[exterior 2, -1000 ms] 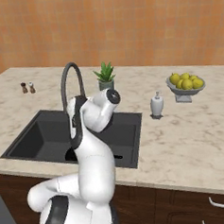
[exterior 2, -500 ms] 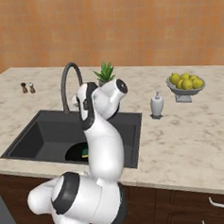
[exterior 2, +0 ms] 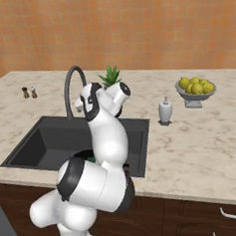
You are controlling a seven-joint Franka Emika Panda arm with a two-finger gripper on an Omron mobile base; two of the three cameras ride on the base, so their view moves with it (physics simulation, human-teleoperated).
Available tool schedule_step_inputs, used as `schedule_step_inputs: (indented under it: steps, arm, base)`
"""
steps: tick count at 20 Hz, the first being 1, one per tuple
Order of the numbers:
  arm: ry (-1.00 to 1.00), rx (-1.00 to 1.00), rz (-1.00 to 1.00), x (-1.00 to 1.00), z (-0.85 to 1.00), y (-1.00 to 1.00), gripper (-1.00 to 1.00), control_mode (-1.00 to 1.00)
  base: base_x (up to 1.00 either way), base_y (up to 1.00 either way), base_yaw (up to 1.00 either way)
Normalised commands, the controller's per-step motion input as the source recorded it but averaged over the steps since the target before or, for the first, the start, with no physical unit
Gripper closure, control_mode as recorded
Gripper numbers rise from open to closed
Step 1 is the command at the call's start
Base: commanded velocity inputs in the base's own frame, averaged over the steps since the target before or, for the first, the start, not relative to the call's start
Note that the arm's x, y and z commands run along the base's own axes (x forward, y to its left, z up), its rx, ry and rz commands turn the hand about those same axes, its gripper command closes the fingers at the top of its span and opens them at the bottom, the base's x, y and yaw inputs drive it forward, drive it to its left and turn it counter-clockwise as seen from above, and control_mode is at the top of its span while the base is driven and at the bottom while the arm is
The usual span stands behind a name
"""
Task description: Pick the pan and sponge and place them into the sink. Then turn on the water.
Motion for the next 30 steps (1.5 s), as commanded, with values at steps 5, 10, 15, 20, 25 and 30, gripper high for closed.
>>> schedule_step_inputs:
  steps: [5,10,15,20,25,30]
  arm:
    - [-0.15,0.0,0.25,0.55,-0.46,-0.24,-1.0,-1.0]
    - [-0.14,0.0,0.25,0.6,-0.48,-0.39,-1.0,-1.0]
    - [-0.12,0.0,0.23,0.47,-0.69,-0.39,-1.0,-1.0]
    - [-0.15,0.0,0.22,0.47,-0.71,-0.38,-1.0,-1.0]
    - [-0.23,0.0,0.23,0.4,-0.63,-0.45,-1.0,-1.0]
    - [-0.31,0.0,0.23,0.31,-0.69,-0.56,-1.0,-1.0]
  base:
    - [0.0,0.0,0.0]
    - [0.0,0.0,0.0]
    - [0.0,0.0,0.0]
    - [0.0,0.0,0.0]
    - [0.0,0.0,0.0]
    - [0.0,0.0,0.0]
